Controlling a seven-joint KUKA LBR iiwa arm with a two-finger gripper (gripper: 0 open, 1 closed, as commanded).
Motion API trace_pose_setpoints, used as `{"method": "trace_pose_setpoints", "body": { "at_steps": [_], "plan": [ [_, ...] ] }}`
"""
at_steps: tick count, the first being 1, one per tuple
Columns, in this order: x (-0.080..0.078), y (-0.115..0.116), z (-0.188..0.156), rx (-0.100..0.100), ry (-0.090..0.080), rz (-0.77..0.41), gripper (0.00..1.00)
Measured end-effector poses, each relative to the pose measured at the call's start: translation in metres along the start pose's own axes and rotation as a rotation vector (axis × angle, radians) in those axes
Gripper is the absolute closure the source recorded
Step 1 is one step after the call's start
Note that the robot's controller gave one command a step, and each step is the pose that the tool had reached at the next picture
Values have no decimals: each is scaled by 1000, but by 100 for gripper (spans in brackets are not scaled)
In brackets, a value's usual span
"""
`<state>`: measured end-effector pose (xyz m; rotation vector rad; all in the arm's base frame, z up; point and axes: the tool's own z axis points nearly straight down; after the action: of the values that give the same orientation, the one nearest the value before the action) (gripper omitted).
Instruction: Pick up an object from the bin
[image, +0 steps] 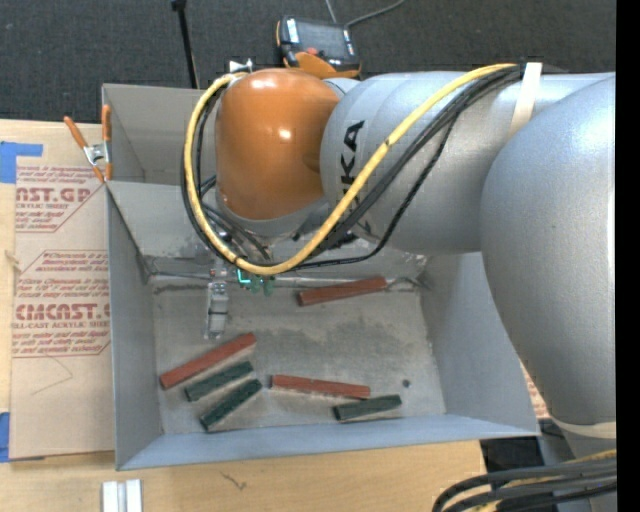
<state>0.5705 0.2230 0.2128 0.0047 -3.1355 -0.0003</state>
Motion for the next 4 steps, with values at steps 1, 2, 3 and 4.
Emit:
{"method": "trace_pose_setpoints", "body": {
  "at_steps": [1, 2, 3, 4],
  "plan": [
    [-2, -1, -4, -2, -8, 2, 0],
    [-1, 1, 50, -4, -13, 9, 0],
    [25, -6, 104, -1, -6, -35, 100],
    [25, -6, 104, -1, -6, -35, 100]
  ]
}}
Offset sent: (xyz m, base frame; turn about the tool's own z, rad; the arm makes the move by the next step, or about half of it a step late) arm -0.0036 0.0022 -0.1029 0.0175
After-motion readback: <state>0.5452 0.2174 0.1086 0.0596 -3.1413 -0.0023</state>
